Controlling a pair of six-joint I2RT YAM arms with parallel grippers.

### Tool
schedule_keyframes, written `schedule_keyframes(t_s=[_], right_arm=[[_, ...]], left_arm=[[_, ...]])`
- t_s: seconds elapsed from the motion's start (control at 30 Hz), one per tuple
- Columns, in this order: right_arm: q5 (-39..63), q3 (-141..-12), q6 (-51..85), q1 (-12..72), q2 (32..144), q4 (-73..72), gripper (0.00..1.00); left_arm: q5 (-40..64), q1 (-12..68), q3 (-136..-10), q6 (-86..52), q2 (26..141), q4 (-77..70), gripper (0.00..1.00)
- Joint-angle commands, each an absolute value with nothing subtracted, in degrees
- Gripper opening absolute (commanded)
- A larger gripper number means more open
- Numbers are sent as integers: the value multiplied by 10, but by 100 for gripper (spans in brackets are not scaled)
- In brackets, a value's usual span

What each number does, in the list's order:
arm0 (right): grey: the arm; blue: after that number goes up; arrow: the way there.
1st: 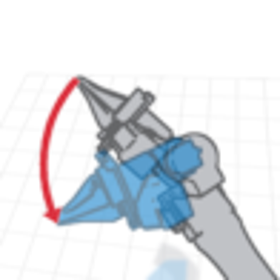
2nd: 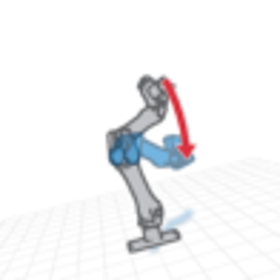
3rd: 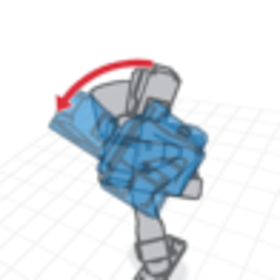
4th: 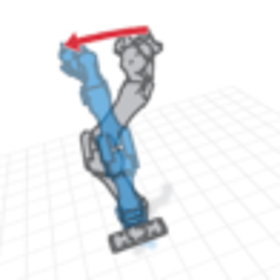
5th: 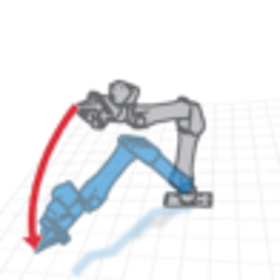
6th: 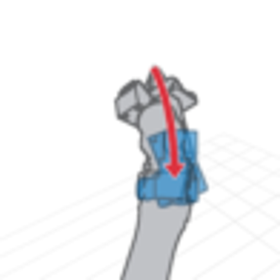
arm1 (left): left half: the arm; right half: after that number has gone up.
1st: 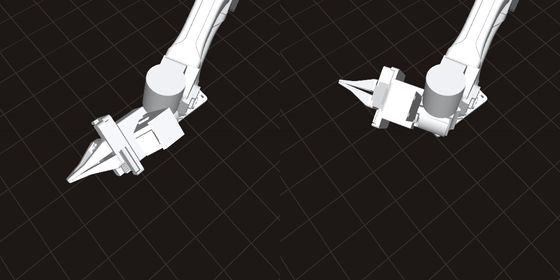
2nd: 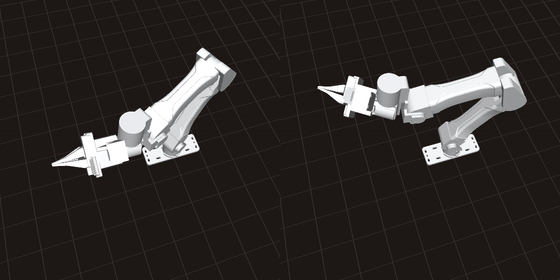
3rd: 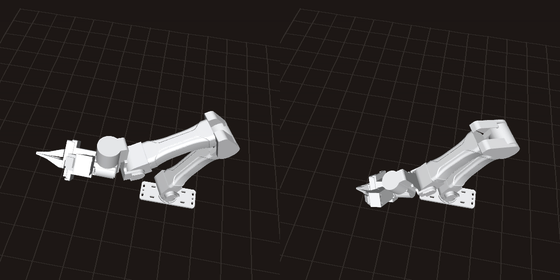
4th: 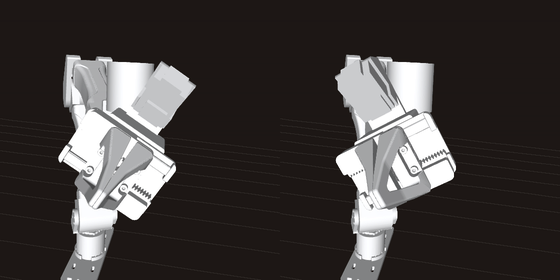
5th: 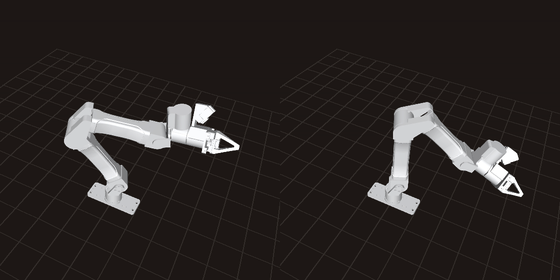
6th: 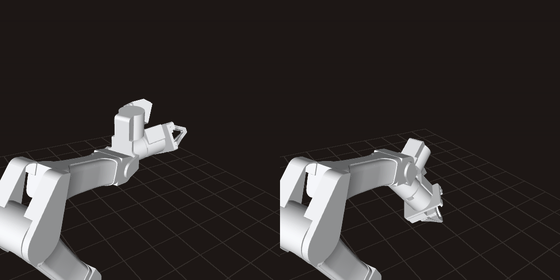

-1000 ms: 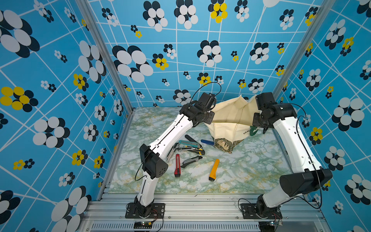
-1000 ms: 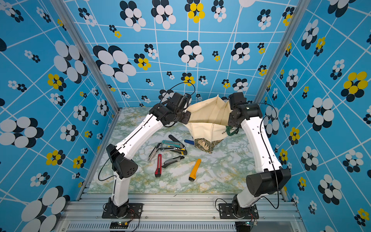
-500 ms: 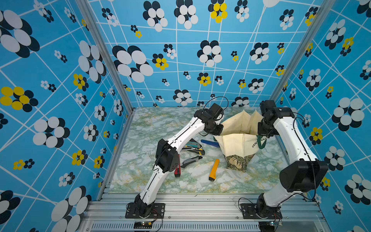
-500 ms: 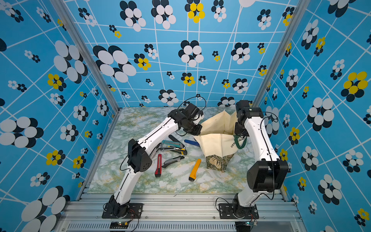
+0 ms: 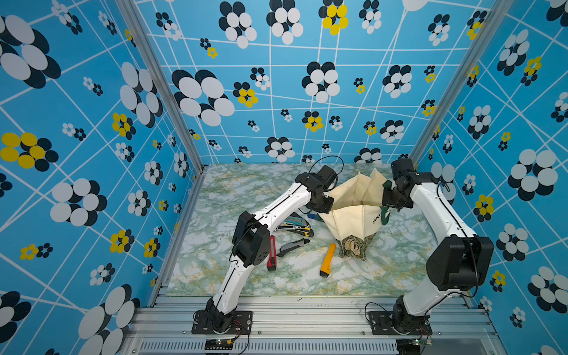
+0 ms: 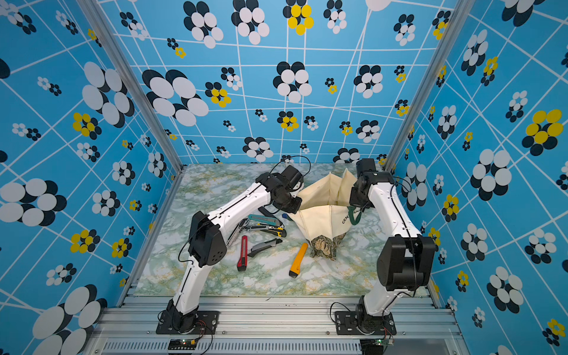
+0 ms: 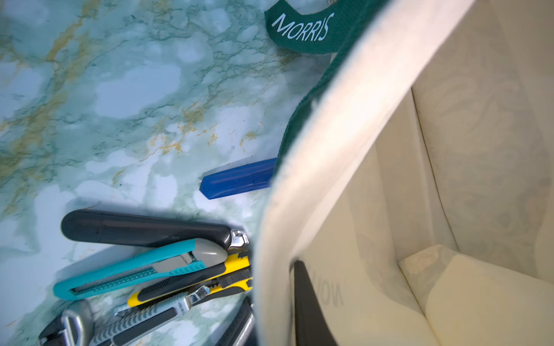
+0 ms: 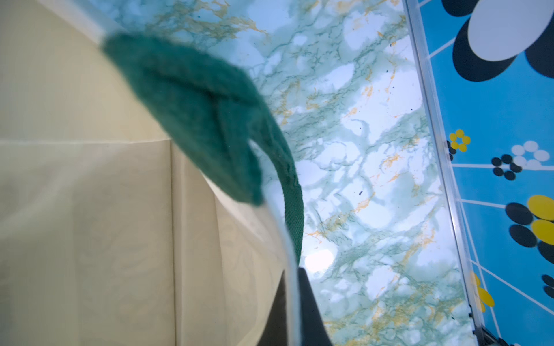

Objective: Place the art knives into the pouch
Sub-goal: Open the pouch at the center of the board.

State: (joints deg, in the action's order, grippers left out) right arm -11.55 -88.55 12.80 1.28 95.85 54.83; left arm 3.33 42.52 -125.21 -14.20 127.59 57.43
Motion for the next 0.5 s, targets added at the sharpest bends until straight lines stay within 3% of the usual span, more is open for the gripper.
schedule_keyframes(t_s=[0.0,0.03,0.07,0.17,0.23,0.27,0.3,0.47], right_arm=[[-111,-876,125,15,962,499,0],[-109,-874,121,15,962,495,0],[-104,-873,116,16,965,492,0],[-92,-867,109,17,967,485,0],[-79,-859,110,17,968,473,0],[-71,-856,112,18,969,466,0],[-66,-851,114,18,969,461,0],[-54,-842,122,21,972,448,0]], left_arm=[[-12,416,-1239,-135,1236,617,0],[0,417,-1240,-138,1234,613,0],[14,417,-1239,-139,1230,608,12],[66,419,-1240,-144,1218,579,51],[109,419,-1238,-148,1204,553,85],[129,419,-1235,-150,1192,536,95],[142,418,-1231,-154,1180,520,100],[126,376,-1172,-180,1085,453,100]])
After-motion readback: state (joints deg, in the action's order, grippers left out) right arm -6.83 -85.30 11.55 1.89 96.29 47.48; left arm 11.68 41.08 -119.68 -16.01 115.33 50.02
